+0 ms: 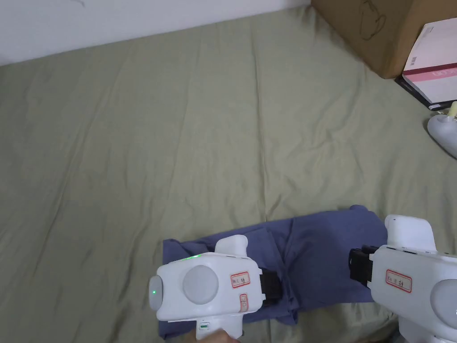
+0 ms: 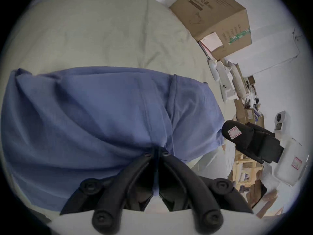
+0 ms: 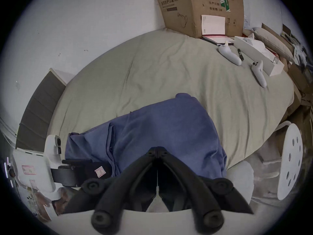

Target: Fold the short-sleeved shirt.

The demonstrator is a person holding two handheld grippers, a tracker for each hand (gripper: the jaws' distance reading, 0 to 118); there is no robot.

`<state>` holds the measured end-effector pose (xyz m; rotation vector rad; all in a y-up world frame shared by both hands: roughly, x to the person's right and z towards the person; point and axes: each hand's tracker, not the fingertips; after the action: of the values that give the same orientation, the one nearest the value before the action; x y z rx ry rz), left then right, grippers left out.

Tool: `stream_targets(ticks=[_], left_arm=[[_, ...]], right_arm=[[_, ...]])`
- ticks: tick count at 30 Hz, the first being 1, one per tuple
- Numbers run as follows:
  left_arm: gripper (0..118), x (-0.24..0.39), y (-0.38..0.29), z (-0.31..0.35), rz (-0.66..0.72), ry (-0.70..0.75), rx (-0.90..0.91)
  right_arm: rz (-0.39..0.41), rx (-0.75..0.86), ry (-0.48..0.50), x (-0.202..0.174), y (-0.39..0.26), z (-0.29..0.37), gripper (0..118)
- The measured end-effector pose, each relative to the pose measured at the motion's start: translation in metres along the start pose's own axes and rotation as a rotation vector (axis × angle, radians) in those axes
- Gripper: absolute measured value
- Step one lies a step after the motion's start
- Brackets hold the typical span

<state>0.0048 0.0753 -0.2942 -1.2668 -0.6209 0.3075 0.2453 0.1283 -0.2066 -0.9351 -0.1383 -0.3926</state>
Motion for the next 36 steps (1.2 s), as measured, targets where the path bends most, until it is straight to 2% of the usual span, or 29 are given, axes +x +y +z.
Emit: stream_targets(ticks=[6,10,14,21,23,24,25,26,27,28,30,35,36], left_arm=[[5,0.006,-0.007,0.009,-0.034,-0.055,-0.005],[5,-0.01,-0.008,0.033,0.026,-0.188,0.026],[5,-0.046,-0.009,0.073,0.062,-0.14,0.121],[5,-0.151,-0.025,0.136,0.254,-0.081,0.247],[17,-0.165,-0.03,0.136,0.24,-0.065,0.255],[34,-0.172,-0.032,0.133,0.248,-0.068,0.261],[68,-0.176,-0.031,0.129,0.259,-0.074,0.247],[93,-0.18,-0.029,0.123,0.279,-0.091,0.225],[111,-0.185,-0.028,0.114,0.308,-0.134,0.201],[118,-0.186,-0.027,0.106,0.332,-0.158,0.17],[118,-0.191,-0.026,0.097,0.378,-0.231,0.191],[118,-0.196,-0.013,0.088,0.402,-0.287,0.205],[118,-0.195,-0.012,0.084,0.416,-0.369,0.17]], right_arm=[[0.012,0.004,-0.018,-0.002,0.001,0.004,0],[0.029,0.003,-0.028,-0.008,0.001,0.007,0],[0.056,-0.001,-0.03,-0.019,0.0,0.008,0],[0.11,-0.019,-0.009,-0.043,-0.003,0.003,0],[0.125,-0.03,-0.006,-0.052,-0.004,-0.001,0],[0.141,-0.037,-0.006,-0.057,-0.005,-0.003,0],[0.158,-0.041,-0.005,-0.061,-0.006,-0.004,0],[0.172,-0.047,-0.003,-0.066,-0.007,-0.005,0],[0.186,-0.054,0.004,-0.07,-0.008,-0.006,0],[0.192,-0.058,0.008,-0.073,-0.009,-0.007,0],[0.2,-0.071,0.02,-0.078,-0.011,-0.008,0],[0.206,-0.09,0.025,-0.082,-0.012,-0.012,0],[0.212,-0.094,0.023,-0.082,-0.013,-0.013,0]])
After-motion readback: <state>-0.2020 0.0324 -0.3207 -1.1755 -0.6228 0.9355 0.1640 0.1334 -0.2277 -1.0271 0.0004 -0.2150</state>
